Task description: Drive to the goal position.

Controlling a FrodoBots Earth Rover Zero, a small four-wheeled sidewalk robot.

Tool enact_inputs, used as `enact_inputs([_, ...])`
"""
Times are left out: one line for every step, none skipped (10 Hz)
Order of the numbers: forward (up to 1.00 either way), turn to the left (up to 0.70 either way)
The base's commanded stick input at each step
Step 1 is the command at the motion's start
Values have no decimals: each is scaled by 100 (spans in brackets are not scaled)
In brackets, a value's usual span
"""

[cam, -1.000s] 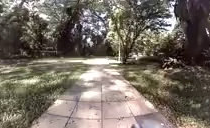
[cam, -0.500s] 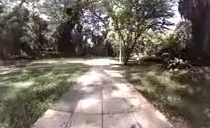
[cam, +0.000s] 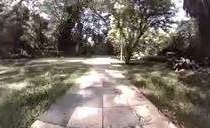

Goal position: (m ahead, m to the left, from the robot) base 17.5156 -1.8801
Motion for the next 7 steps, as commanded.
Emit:
enact_inputs([50,0])
enact_inputs([50,0])
enact_inputs([50,0])
enact_inputs([50,0])
enact_inputs([50,0])
enact_inputs([50,0])
enact_inputs([50,0])
